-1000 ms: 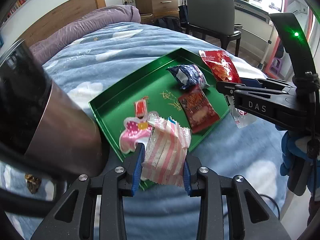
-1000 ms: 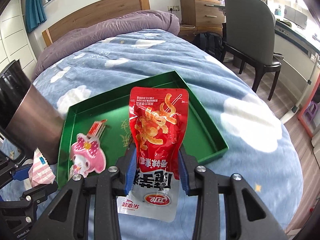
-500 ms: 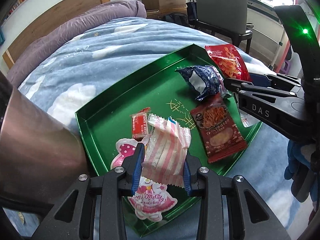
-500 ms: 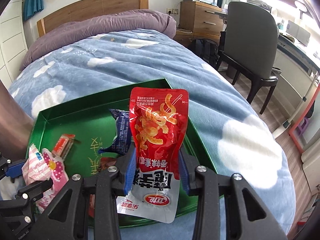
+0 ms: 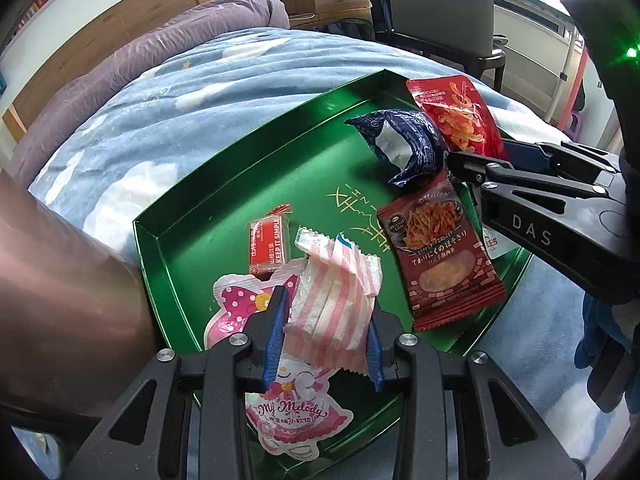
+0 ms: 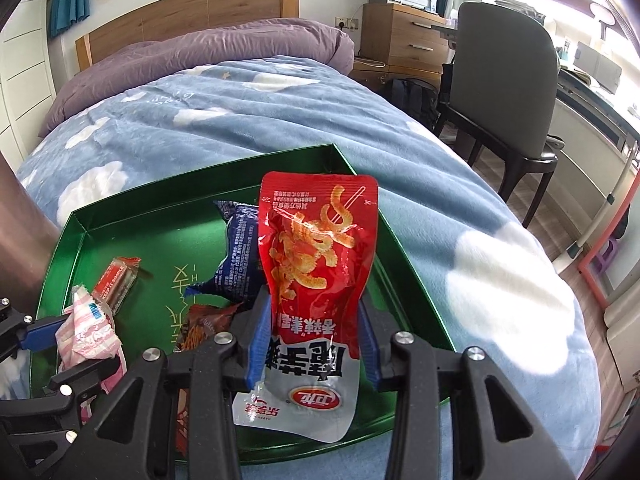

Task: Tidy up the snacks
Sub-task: 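Carry the striped candy and red spicy strip bag over the green tray, then lower the striped candy and red spicy strip bag into the tray, opening both tools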

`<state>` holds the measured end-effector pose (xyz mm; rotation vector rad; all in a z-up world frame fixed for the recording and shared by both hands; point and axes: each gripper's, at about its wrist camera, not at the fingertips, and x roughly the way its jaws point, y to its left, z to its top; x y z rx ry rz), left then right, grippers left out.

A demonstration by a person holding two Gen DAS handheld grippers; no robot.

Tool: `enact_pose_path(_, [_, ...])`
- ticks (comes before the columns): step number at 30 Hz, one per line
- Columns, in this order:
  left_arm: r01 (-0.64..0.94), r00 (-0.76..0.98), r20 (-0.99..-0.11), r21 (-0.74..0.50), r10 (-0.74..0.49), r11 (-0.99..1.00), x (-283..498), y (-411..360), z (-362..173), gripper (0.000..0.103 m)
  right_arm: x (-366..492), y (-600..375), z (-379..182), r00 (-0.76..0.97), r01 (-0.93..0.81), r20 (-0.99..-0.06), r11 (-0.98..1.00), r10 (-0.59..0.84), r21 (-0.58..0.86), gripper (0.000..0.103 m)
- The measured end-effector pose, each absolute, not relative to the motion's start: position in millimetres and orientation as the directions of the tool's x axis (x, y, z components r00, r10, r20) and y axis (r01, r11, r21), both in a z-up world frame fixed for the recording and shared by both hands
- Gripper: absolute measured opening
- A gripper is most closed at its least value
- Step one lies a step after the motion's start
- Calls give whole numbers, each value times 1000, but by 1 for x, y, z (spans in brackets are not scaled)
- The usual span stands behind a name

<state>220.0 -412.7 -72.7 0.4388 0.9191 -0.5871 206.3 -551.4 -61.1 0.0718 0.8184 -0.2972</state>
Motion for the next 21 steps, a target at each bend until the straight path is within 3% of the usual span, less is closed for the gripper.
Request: enact_pose_path(21, [643, 467, -845, 120, -262, 756, 215, -416, -84, 32, 198, -550, -64, 654, 284, -724, 958, -220, -35, 57])
